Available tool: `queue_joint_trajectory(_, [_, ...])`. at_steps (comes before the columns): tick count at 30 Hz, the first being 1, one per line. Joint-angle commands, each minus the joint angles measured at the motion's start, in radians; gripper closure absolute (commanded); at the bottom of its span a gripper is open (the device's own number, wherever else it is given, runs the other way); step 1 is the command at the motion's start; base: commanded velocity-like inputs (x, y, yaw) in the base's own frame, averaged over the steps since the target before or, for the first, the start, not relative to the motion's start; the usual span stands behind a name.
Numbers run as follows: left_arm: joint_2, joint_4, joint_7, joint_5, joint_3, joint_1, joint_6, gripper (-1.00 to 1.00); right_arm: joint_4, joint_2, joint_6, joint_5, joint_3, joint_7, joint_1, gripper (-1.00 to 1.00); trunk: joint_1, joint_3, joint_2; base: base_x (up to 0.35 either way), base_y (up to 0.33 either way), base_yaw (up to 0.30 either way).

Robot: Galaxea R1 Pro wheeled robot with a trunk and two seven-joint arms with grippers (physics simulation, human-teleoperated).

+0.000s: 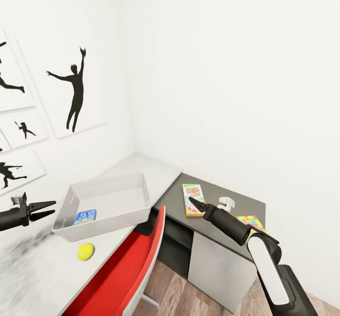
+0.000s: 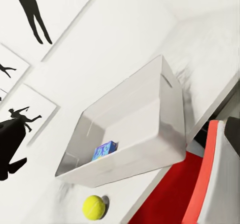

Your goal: Put all the toys in the child's room - the three board games (two on the bed and one on the table), the two jigsaw puzzles on the table, and the tennis ball on the table - inside the toy box on the table in the child's room.

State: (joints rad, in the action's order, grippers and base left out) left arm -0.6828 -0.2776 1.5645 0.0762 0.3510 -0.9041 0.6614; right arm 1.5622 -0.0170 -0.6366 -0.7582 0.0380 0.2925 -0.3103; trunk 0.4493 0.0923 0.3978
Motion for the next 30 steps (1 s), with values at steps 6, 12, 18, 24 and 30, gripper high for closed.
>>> queue_joint_trajectory(6, [0.0, 0.0, 0.006, 0.008, 0.004, -0.001, 0.011, -1.0, -0.001, 0.0, -0.001, -0.002, 0.0, 0.001, -0.001, -1.0, 0.001, -0.006, 0.002, -0.008, 0.0, -0.182])
queue_joint_trajectory(12, [0.002, 0.0, 0.006, 0.008, 0.003, -0.001, 0.011, -1.0, -0.001, 0.001, 0.002, -0.001, 0.001, 0.001, -0.001, -1.0, 0.001, -0.015, 0.002, -0.001, 0.0, -0.187])
queue_joint_trajectory(18, [0.003, 0.0, 0.006, 0.008, 0.003, -0.001, 0.011, -1.0, -0.001, 0.001, 0.004, -0.001, 0.002, 0.0, -0.001, -1.0, 0.001, -0.023, 0.002, 0.0, 0.0, -0.187])
queue_joint_trajectory(24, [0.002, 0.0, 0.006, 0.008, 0.003, -0.001, 0.011, -1.0, -0.001, 0.002, 0.005, -0.002, 0.002, -0.002, -0.001, -1.0, 0.001, -0.029, 0.002, 0.0, 0.0, -0.125])
queue_joint_trajectory(30, [0.003, -0.002, 0.006, 0.008, 0.002, -0.001, 0.009, -1.0, -0.001, 0.003, 0.006, -0.001, 0.002, -0.002, -0.001, -1.0, 0.001, -0.029, 0.002, 0.0, 0.0, -0.019])
